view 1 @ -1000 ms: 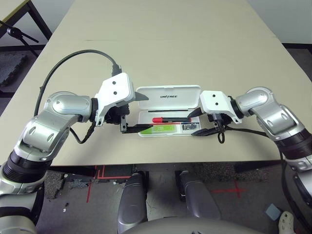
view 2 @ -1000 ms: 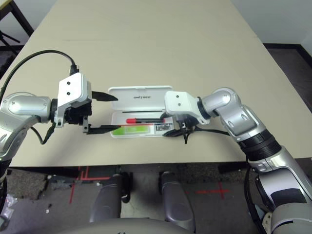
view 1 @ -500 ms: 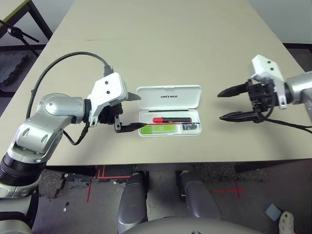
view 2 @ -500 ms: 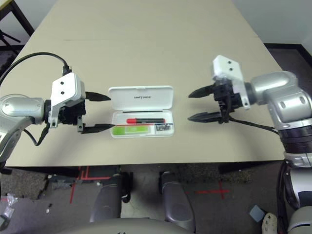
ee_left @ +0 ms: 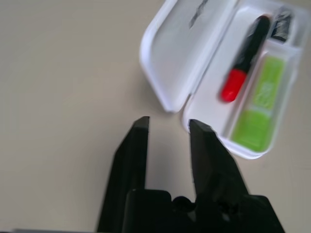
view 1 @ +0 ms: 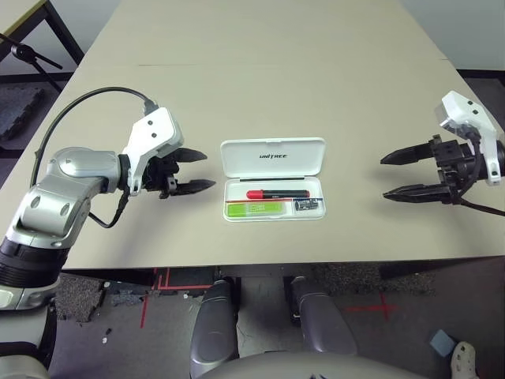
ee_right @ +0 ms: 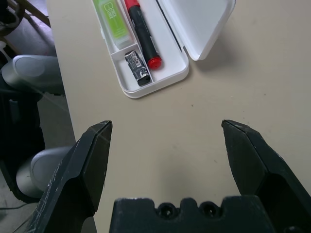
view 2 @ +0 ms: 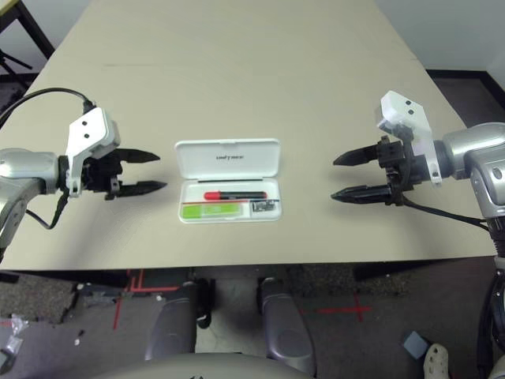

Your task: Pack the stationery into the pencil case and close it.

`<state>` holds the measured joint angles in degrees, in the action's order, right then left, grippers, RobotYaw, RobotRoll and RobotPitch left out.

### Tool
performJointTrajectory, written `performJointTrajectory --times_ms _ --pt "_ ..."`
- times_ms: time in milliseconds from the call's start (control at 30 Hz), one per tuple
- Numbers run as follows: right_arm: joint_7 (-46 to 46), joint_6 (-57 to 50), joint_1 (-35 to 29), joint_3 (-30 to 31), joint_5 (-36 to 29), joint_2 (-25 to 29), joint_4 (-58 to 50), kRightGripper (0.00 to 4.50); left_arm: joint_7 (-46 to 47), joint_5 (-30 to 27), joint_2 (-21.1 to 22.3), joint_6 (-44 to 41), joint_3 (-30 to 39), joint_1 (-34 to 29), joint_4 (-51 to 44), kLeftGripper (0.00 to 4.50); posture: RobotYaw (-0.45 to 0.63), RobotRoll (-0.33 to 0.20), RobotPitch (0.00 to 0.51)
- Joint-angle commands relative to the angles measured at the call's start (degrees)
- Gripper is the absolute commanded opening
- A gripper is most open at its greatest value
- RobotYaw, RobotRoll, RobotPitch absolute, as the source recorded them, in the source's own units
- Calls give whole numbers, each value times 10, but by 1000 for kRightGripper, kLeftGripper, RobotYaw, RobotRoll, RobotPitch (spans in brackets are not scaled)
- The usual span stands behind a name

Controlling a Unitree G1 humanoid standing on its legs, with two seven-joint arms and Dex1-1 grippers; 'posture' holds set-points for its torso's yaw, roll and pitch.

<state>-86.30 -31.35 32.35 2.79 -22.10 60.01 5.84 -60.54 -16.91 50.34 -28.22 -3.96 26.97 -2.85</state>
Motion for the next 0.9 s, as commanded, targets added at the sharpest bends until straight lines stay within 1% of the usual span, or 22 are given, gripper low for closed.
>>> performJointTrajectory --times_ms 33,67,167,233,433,633,733,900 --pt "2 -4 -2 -4 -5 0 -11 4500 13 41 -7 29 -18 6 45 414 -54 0 173" --pt "2 -5 -2 -4 -6 -1 -12 4500 18 50 -11 36 -22 9 55 77 -55 0 173" --pt "3 -6 1 -1 -6 -3 -14 4500 43 79 -31 63 -29 22 87 28 -55 0 171" --pt "3 -10 2 4 -2 -2 -16 4500 55 83 -51 78 -26 33 102 28 -57 0 170" --pt "5 -18 5 12 2 -3 -22 4500 64 75 -105 88 -18 55 110 28 -61 0 165" --pt "10 -19 3 12 1 -6 -28 4500 57 64 -140 84 -19 65 103 28 -72 0 162" --pt "14 -21 -3 9 -1 -5 -35 4500 46 55 -147 79 -19 65 90 28 -80 0 161" --pt "19 -22 -13 3 -4 -3 -43 4500 15 22 -148 63 -19 55 52 28 -84 0 162"
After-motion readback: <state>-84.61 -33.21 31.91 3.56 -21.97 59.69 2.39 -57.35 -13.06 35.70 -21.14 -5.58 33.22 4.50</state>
